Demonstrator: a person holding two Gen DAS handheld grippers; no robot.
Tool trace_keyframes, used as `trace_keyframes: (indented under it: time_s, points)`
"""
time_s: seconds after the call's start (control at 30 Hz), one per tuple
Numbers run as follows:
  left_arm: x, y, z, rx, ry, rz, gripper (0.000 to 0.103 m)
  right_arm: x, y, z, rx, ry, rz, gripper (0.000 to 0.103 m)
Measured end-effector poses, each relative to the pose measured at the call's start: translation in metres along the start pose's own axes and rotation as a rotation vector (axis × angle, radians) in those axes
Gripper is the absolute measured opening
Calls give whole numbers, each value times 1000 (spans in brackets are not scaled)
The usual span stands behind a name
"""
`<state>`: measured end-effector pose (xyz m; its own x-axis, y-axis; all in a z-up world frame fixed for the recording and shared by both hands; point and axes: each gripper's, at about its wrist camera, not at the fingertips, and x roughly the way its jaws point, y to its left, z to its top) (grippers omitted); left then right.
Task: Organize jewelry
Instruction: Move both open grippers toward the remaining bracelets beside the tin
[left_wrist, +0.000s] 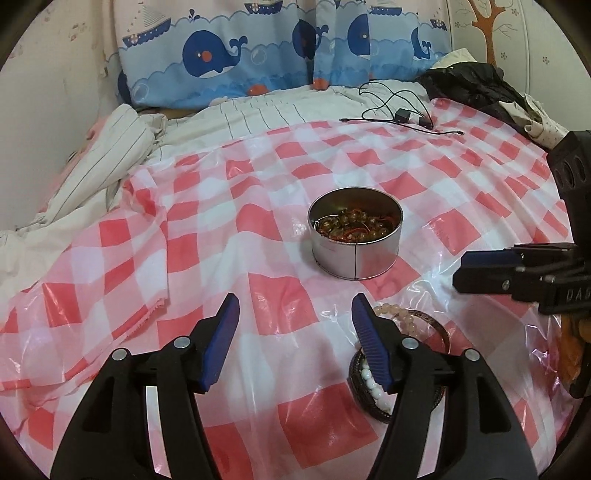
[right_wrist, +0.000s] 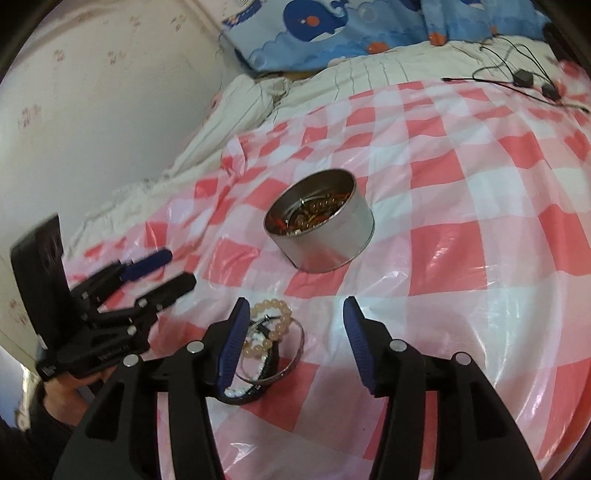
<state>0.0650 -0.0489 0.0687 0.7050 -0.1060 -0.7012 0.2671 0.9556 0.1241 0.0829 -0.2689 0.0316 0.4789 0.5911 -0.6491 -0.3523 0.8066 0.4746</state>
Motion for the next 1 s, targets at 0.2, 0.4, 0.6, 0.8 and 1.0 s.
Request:
trace_keyframes:
  time_s: [0.2, 0.4, 0.6, 0.8, 1.0]
  points:
    - [3, -4, 0, 19, 2, 1, 61, 6, 9, -4, -65, 22, -57, 56]
    - [2, -6, -1, 34, 1, 16, 61, 13, 15, -7, -114, 42, -105, 63]
    - [1, -8, -1, 44, -2, 28, 61, 22, 21, -12, -171, 64, -160, 63]
    - [1, -9, -1, 42, 2, 28, 63, 31, 27, -15, -241, 78, -259, 65]
    - [2, 11, -1, -29, 9, 2, 69, 49, 26, -18, -307, 125, -396, 66]
